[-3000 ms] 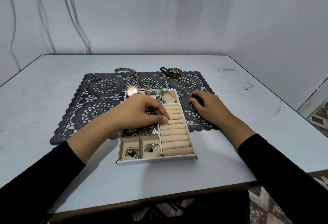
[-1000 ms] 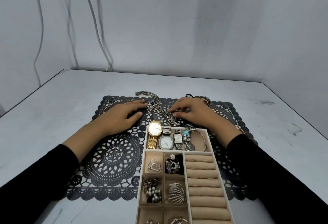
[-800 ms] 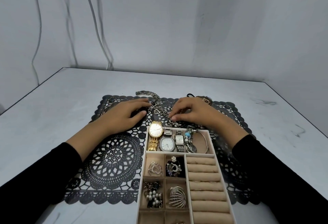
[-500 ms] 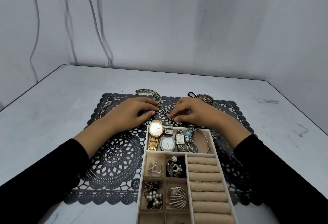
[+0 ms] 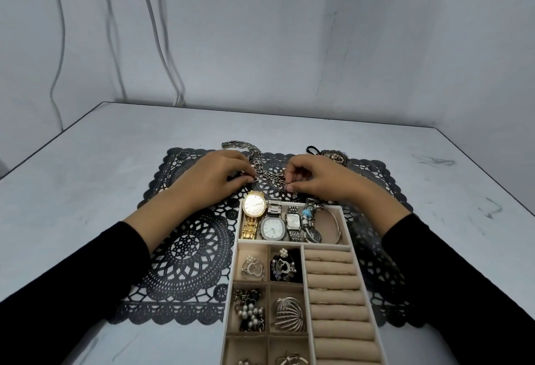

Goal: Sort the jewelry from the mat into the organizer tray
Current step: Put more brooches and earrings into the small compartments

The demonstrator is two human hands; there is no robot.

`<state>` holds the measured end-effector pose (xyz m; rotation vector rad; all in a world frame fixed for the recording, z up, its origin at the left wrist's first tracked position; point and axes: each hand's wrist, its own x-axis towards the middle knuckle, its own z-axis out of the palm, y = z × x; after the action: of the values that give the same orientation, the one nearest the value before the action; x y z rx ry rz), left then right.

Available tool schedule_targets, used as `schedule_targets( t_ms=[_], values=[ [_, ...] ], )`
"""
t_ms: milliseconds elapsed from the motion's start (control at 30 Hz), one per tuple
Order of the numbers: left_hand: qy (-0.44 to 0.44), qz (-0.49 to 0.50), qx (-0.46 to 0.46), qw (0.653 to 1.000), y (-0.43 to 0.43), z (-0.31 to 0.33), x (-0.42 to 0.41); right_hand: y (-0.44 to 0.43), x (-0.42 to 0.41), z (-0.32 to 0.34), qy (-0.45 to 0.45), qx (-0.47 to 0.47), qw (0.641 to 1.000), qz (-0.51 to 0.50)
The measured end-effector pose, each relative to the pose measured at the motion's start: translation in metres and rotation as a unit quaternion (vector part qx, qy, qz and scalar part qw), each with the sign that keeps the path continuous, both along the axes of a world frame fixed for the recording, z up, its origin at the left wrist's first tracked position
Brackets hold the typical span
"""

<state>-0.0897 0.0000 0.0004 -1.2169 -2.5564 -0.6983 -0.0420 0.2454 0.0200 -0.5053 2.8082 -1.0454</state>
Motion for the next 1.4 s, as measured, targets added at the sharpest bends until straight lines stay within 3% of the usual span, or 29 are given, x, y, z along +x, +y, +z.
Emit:
schedule_targets(
  t_ms=[267,733,967,1200,1400],
  values=[
    [-0.009,0.004,-0.067,0.998,0.006,0.002,-0.004,0.008,-0.001,0.002,-0.006,-0.105,0.994,-0.038],
    [-0.051,0.023,-0.091,0.994,0.015,0.01,-0.007,0.013,0.006,0.011,0.0,-0.226,0.971,-0.075],
    [-0.126,0.028,0.001,0.992,0.015,0.015,-0.002,0.012,0.005,0.016,0.002,-0.281,0.956,-0.081],
    [-0.22,0.047,0.142,0.964,0.012,0.023,0.007,0.006,0.012,0.024,0.024,-0.309,0.946,-0.089],
    [-0.237,0.038,0.2,0.95,0.011,0.03,0.017,0.001,0.023,0.033,0.04,-0.339,0.934,-0.103]
  ],
)
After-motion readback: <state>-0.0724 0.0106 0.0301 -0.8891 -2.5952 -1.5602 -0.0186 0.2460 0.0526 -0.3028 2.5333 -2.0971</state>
